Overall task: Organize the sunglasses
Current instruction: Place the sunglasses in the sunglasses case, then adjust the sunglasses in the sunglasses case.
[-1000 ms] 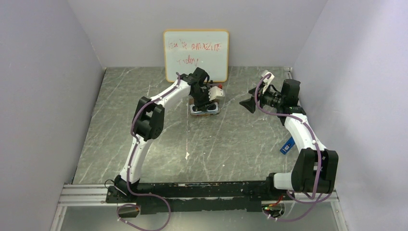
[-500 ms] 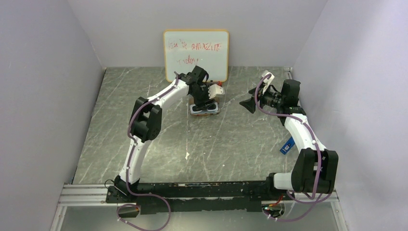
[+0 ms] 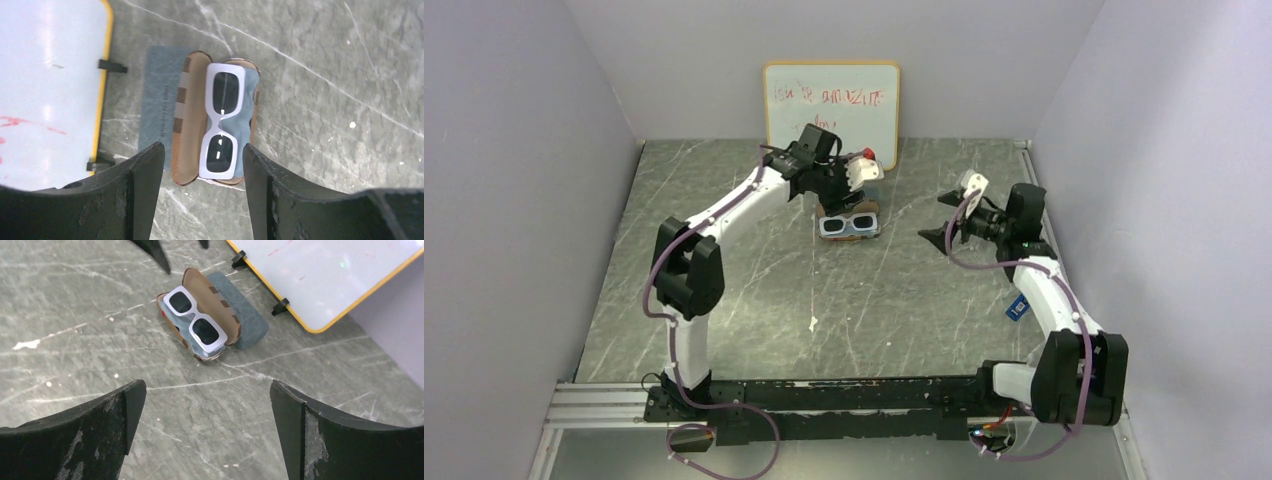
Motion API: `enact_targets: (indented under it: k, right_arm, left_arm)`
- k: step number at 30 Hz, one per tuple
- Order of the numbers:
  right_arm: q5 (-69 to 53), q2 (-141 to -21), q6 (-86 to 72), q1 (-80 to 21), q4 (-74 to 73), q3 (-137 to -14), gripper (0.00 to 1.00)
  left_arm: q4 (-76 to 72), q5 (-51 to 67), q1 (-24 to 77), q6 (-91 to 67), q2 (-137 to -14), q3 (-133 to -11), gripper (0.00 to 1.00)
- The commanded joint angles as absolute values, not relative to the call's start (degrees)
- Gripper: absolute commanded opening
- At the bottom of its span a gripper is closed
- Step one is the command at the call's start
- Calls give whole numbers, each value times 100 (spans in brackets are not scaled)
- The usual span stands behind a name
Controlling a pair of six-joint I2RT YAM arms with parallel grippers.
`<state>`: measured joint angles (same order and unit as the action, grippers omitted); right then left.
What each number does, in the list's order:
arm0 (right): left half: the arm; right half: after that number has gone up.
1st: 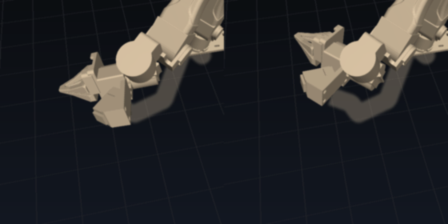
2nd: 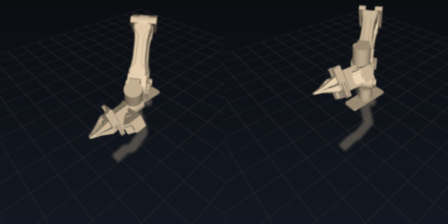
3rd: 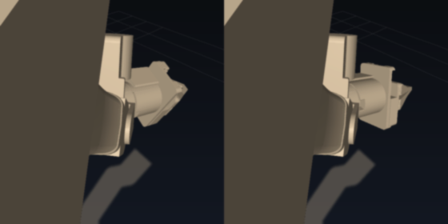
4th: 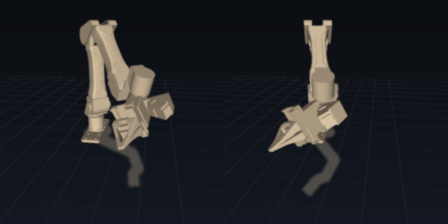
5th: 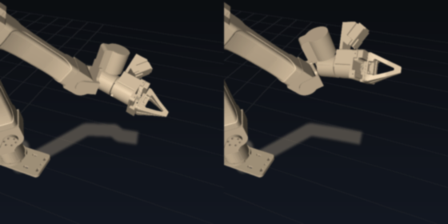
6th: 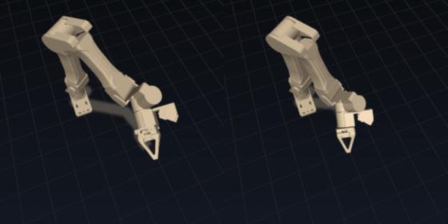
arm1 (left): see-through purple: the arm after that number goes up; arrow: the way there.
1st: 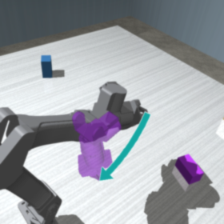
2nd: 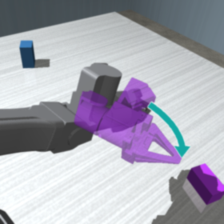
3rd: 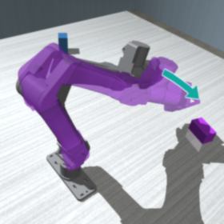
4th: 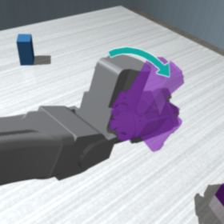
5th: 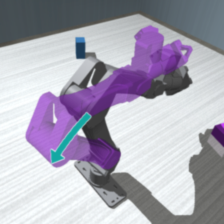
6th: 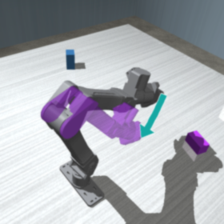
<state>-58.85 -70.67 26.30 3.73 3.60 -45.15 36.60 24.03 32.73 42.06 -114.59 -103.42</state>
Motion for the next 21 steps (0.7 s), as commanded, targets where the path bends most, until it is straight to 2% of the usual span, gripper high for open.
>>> enact_targets:
  k: [1, 6, 11, 14, 21]
  right_arm:
    - [-5607, -6688, 3728, -188, 1171, -4090, 100]
    - [-4793, -7475, 3456, -909, 1027, -4710, 100]
    - [-4594, -7484, 3012, -1057, 1327, -4723, 100]
    - [-4593, -7177, 3045, -903, 1349, -4509, 100]
    - [-5305, -6782, 2661, -85, 1396, -4290, 99]
  left_arm:
    - [2748, 2036, 3140, 3448, -11133, -9985, 63]
    - [2200, 2220, 3148, 3427, -10971, -9396, 62]
    - [1729, 1470, 3570, 3760, -11072, -8871, 57]
    - [1345, 1016, 3707, 3794, -11169, -8668, 52]
    - [876, 470, 3922, 3872, -11292, -8442, 51]
